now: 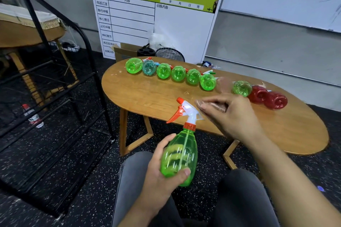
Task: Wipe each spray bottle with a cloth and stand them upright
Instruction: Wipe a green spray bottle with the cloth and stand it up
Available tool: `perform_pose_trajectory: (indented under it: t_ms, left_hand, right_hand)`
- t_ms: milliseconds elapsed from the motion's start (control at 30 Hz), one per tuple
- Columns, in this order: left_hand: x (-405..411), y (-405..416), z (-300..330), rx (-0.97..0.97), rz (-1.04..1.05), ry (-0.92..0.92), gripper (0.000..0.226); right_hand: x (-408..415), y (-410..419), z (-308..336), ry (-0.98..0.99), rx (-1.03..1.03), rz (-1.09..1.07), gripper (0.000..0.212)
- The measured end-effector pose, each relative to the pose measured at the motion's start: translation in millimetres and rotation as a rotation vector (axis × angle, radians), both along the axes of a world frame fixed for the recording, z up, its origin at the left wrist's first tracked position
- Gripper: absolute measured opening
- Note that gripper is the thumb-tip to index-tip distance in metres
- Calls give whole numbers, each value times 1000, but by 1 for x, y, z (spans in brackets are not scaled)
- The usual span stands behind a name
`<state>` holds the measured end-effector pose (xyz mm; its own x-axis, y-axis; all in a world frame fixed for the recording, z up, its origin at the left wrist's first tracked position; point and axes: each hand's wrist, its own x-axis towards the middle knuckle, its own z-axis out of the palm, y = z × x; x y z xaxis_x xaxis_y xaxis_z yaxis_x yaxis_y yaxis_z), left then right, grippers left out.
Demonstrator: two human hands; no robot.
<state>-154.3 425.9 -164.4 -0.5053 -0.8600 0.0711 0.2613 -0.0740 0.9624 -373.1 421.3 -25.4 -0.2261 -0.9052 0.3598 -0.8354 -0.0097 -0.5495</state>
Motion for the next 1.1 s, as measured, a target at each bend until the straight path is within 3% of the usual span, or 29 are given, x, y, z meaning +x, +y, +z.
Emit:
perform_pose_trajectory:
  t_ms: [67, 133, 333, 433, 533, 633, 800, 1100]
  left_hand:
    - [-1, 1, -2, -15, -10, -18, 86]
    - [-2, 2, -2, -41, -13, -39, 85]
    - [2, -1, -2, -48, 16, -43, 84]
    - [2, -2, -1, -56, 17, -42, 84]
    - [2, -3, -1, -36, 26, -31, 83]
    - [4, -5, 3, -17, 41, -2, 83]
    - [7, -8, 6, 52, 67, 79, 85]
    - [5, -15, 0, 78, 73, 90, 67]
  right_hand:
    - [15, -2, -5, -7, -183, 14, 34]
    - [27, -7, -12, 37, -238, 25, 35]
    - [38, -18, -21, -31, -206, 123, 41]
    - [38, -20, -22, -4, -287, 36, 38]
    - [40, -19, -24, -6, -175, 77, 38]
    - [41, -11, -33, -248, -184, 194, 27]
    - [55, 21, -73, -748, -352, -3, 24]
    - [75, 37, -108, -1023, -341, -76, 24]
